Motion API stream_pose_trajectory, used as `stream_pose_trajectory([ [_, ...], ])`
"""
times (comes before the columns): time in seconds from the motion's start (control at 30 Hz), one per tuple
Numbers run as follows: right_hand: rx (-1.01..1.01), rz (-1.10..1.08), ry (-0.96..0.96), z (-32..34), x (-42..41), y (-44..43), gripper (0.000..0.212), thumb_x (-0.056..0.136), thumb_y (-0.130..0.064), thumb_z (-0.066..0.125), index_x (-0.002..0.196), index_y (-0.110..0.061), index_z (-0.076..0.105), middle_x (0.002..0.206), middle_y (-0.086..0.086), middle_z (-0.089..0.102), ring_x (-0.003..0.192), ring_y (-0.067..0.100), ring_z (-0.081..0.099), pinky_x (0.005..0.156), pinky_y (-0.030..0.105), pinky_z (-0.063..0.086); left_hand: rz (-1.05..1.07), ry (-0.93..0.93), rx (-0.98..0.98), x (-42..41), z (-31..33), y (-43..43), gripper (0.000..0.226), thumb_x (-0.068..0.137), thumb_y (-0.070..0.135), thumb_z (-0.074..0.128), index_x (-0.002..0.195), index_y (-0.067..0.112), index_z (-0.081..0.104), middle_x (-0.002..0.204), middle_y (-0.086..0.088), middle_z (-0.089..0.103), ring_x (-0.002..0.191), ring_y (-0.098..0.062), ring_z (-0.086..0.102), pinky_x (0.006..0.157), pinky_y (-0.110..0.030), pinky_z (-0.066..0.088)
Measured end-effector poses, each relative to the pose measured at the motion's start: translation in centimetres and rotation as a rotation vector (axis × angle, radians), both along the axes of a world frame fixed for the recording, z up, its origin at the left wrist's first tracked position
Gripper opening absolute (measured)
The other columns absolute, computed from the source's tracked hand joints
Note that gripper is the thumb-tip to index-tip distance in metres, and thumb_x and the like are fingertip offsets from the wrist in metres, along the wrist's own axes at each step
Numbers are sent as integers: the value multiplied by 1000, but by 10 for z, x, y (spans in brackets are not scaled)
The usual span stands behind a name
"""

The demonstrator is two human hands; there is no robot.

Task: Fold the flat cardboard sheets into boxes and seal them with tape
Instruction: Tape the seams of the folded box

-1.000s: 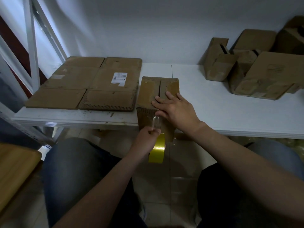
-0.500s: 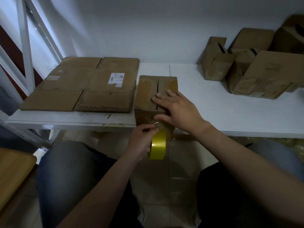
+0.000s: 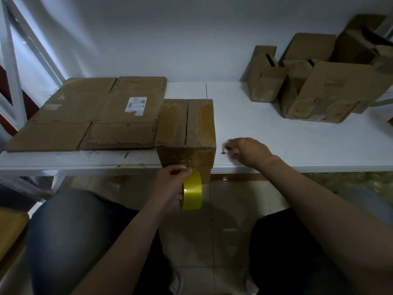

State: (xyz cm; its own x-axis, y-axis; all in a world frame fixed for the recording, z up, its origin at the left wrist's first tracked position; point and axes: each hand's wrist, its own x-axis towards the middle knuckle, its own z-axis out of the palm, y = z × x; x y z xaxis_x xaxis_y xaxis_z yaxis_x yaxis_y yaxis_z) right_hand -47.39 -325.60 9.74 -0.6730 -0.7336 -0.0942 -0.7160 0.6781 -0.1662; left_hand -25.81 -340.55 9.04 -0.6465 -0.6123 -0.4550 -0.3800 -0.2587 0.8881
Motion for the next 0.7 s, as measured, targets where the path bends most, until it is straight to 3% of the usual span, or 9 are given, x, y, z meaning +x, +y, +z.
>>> stream_pose_trajectory([
  [0.13,-7,26,185,-7,-3,2,27,94,-29,66,120,-24,73,109,4,68,96,25,64,83,36,57,6,4,2,-1,0,2,24,89,27,76,111,20,70,118,-10,67,98,-32,70,58,-33,58],
  [0.23,-73,-105,165,-11,1,7,29,93,-38,62,106,-15,72,95,5,67,84,24,64,78,37,58,6,13,18,-1,0,4,24,90,25,75,112,19,70,116,-11,68,97,-33,71,65,-39,60],
  [0.3,-262,-225,68,-7,4,11,26,94,-37,61,101,-13,71,90,5,68,81,25,65,76,39,57,5,24,26,-1,1,4,24,90,26,75,113,20,69,116,-10,68,97,-32,71,68,-41,62],
  [0.4,-757,-338,-151,14,19,9,17,99,-33,59,100,-18,65,85,-4,65,77,15,62,68,36,52,2,35,34,0,2,4,24,91,26,74,113,20,69,114,-9,69,97,-30,71,67,-40,62],
  [0.47,-940,-186,-148,35,37,2,15,100,-32,60,99,-18,65,88,-4,64,80,13,60,69,38,51,3,36,35,2,1,4,25,91,26,74,114,18,68,112,-11,69,96,-31,71,62,-36,60],
  [0.53,-957,96,-58,54,57,-3,16,98,-31,64,97,-15,66,95,-2,64,89,16,58,74,33,49,0,37,42,2,0,3,28,91,26,74,116,17,68,112,-12,70,96,-31,72,61,-35,58],
  [0.6,-858,355,25,63,73,-10,20,94,-34,70,93,-14,70,102,0,67,97,17,58,82,27,45,-12,38,47,3,0,2,29,90,27,74,117,17,68,112,-13,71,95,-32,72,63,-36,58],
  [0.7,-588,535,149,55,83,-22,23,89,-41,73,87,-17,73,120,-1,65,112,20,54,85,34,49,-34,42,35,7,0,0,25,91,29,72,115,21,70,111,-11,71,96,-30,72,62,-34,57],
])
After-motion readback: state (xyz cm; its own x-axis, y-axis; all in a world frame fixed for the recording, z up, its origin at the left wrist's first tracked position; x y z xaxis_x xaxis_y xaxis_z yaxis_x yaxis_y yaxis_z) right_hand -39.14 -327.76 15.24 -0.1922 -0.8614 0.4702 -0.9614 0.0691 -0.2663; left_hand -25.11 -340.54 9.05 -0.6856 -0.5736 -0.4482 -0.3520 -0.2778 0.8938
